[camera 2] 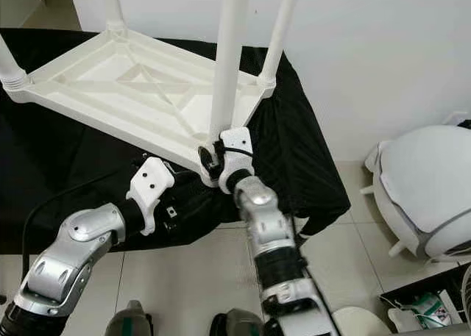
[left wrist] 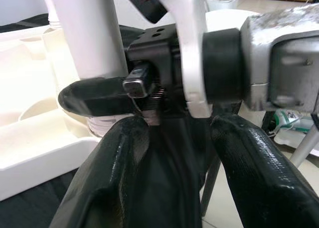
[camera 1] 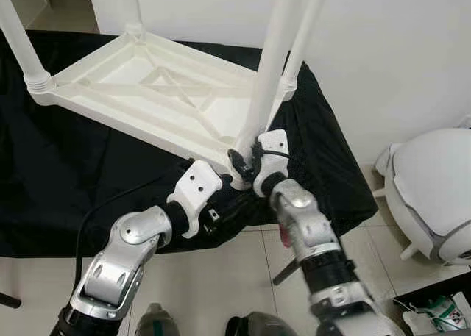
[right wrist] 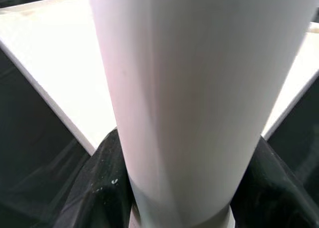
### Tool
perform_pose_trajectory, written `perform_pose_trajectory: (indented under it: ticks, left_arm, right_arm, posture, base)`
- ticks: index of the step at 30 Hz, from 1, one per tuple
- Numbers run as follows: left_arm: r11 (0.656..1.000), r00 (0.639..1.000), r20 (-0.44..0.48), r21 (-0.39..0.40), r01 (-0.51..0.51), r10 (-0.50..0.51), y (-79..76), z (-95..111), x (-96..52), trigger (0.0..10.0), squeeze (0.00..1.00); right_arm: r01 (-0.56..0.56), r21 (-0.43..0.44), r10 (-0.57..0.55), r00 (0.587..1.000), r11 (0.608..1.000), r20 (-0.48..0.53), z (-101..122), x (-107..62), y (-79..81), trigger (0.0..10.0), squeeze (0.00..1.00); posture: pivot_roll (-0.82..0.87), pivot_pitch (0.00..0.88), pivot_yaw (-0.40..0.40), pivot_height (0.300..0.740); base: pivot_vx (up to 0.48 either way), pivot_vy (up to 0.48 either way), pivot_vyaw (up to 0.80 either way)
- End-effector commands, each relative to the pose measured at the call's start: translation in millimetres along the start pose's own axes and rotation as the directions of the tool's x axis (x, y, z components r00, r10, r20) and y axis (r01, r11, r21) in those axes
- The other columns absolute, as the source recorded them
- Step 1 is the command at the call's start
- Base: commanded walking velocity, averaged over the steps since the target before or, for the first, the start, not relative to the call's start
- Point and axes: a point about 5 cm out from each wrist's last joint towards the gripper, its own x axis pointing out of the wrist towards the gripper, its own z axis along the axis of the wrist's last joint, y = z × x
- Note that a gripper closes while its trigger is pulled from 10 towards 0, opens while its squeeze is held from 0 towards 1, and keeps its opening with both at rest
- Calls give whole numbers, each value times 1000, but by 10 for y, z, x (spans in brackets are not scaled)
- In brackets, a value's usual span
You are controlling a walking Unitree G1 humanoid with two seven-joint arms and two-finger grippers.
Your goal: Building children table
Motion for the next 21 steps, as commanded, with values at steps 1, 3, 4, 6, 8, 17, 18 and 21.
perform_pose_trajectory:
  ticks: [1, 3, 4, 6, 8, 17, 18, 21]
  left_arm:
    - [1000, 1000, -5, -3, -19, 19, -15, -14, 13, 10000, 0]
    - [1000, 1000, -5, -3, -15, 15, -21, -16, 18, 10000, 0]
    - [1000, 1000, -5, -3, -15, 15, -21, -16, 18, 10000, 0]
    - [1000, 1000, -5, -2, -13, 13, -21, -17, 20, 10000, 0]
    - [1000, 1000, -3, -1, -15, 15, -20, -14, 24, 10000, 0]
    - [1000, 1000, -3, 1, -18, 18, -24, -19, 17, 10000, 0]
    - [1000, 1000, -3, 1, -19, 19, -21, -18, 16, 10000, 0]
    - [1000, 1000, -3, 2, -20, 20, -19, -16, 15, 10000, 0]
  right_arm:
    - [104, -10, -104, 995, 995, -3, 7, -25, -172, 10000, 0]
    - [119, -4, -119, 993, 993, 0, 20, -30, -193, 10000, 0]
    - [119, -4, -119, 993, 993, 0, 20, -30, -193, 10000, 0]
    - [131, -4, -131, 991, 991, -7, 29, -44, -198, 10000, 0]
    - [97, 24, -97, 995, 995, -6, 50, -67, -159, 10000, 1000]
    - [11, 62, -15, 999, 998, 52, 157, -98, -277, 10000, 1000]
    - [-37, 76, 33, 998, 996, 52, 166, -106, -322, 10000, 1000]
    - [-137, 63, 134, 990, 989, 50, 170, -126, -374, 10000, 1000]
  posture:
    - [55, 7, -101, 740]
    - [53, 1, -106, 740]
    - [53, 1, -106, 740]
    - [53, 1, -106, 740]
    - [56, 0, -109, 740]
    - [58, 0, -112, 740]
    - [58, 0, -113, 740]
    - [58, 0, -113, 740]
  base:
    - [0, 0, 0]
    - [0, 0, 0]
    - [0, 0, 0]
    - [0, 0, 0]
    - [0, 0, 0]
    - [0, 0, 0]
    - [0, 0, 0]
    - [0, 0, 0]
